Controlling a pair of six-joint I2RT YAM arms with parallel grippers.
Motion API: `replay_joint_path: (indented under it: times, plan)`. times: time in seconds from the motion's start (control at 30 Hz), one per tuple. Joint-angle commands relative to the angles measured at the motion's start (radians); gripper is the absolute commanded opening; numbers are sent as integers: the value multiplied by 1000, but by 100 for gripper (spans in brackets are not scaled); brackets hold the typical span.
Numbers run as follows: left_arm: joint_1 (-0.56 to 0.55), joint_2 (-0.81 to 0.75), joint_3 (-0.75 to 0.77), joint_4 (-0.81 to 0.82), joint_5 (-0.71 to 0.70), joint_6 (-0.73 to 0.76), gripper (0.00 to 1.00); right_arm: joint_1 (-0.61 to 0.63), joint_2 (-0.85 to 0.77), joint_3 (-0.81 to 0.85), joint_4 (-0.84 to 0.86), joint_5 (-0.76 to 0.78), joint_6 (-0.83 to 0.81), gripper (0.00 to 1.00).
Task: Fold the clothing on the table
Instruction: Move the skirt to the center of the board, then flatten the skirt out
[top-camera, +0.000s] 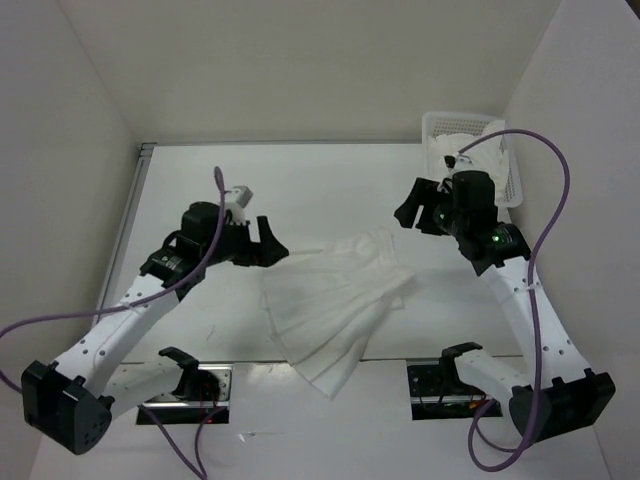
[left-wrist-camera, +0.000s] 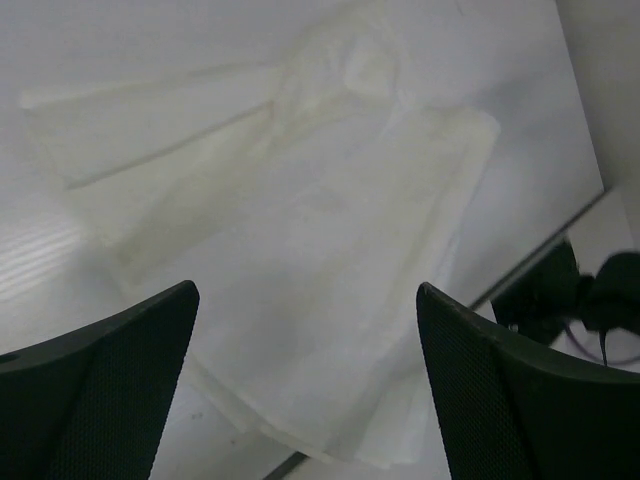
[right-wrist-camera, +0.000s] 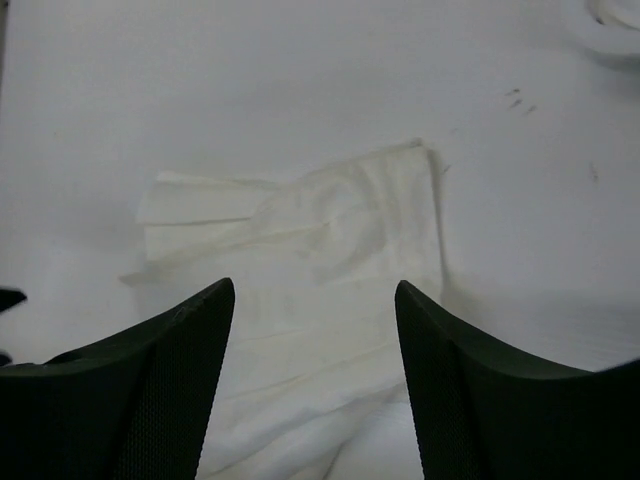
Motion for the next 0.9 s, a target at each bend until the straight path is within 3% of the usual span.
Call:
replay_joint_path:
  times: [0.0,0.07,0.3,0.37,0.6,0.77,0.87]
  plan:
    - [-157,66,19,63,70,-26,94,6,-12,-52,-45,234,32,69]
    - [-323,118,31,87,28,-50,89,6,-12,-65,-45,246,42,68]
    - [-637,356,177,96,-244,-75,90,6,-75,-65,-34,307,75,68]
    - [-677,388,214,87,-395,-45,93,6,-86,-65,-46,348,86,68]
    - [-714,609,344,195,-675,67,94,-3,-150,-98,-56,391,115,68]
    - [-726,780,454,263,-723,167,94,-32,-184,-99,-76,391,115,68]
    - [-726,816,478,336,-683,238,94,-43,-205,-89,-97,382,115,68]
